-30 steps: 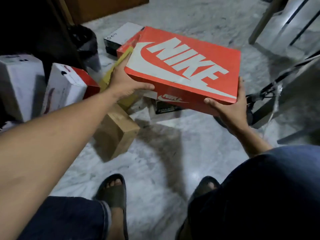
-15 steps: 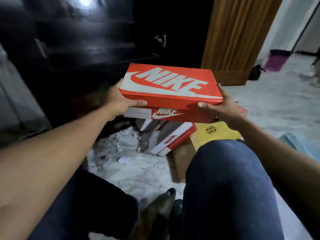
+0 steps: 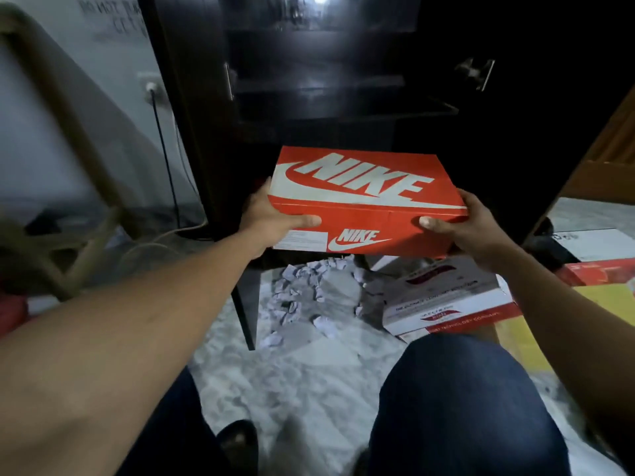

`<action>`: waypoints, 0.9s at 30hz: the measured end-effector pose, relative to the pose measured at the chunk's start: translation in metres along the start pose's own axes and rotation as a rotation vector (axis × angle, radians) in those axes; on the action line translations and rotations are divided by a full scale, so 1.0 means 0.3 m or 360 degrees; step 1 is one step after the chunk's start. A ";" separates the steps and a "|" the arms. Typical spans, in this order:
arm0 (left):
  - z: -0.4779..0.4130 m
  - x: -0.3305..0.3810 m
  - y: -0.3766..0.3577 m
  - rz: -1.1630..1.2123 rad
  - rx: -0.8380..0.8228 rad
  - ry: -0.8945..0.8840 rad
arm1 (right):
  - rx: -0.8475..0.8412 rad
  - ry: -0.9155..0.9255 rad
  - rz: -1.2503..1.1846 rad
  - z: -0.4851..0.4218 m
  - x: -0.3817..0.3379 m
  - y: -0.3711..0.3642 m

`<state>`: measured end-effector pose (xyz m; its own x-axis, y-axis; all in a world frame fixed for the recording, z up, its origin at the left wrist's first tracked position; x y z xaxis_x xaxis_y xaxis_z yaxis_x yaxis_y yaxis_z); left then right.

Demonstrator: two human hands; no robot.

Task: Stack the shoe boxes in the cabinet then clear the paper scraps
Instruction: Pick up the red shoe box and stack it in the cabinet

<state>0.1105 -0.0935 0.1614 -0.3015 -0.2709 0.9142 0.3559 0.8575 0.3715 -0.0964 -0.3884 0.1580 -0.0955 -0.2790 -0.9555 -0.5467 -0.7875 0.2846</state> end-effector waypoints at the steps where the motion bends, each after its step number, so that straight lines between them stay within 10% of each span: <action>1: -0.017 -0.045 -0.015 0.0001 0.0017 0.0029 | -0.0004 -0.0044 0.0001 -0.034 0.033 -0.017; 16: -0.511 -0.230 -0.011 -0.0117 0.0638 0.0030 | -0.0068 0.0184 -0.0065 -0.822 0.122 -0.214; 27: -0.590 -0.341 -0.012 0.0010 0.1291 -0.0068 | 0.0664 0.0456 -0.0437 -0.989 0.243 -0.352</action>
<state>0.2966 -0.1464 0.0953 -0.3412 -0.2620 0.9027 -0.3891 0.9136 0.1181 0.2011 -0.4886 0.0812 0.2938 -0.2786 -0.9143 -0.8070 -0.5849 -0.0811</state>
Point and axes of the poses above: each hand's wrist, its own z-axis away from the middle knuckle, its own y-axis out of the back of the hand, x = y × z, the point moved 10 cm from there along -z, towards the middle knuckle, and after that the axes turned 1 degree about -y, right-handed, at the moved point
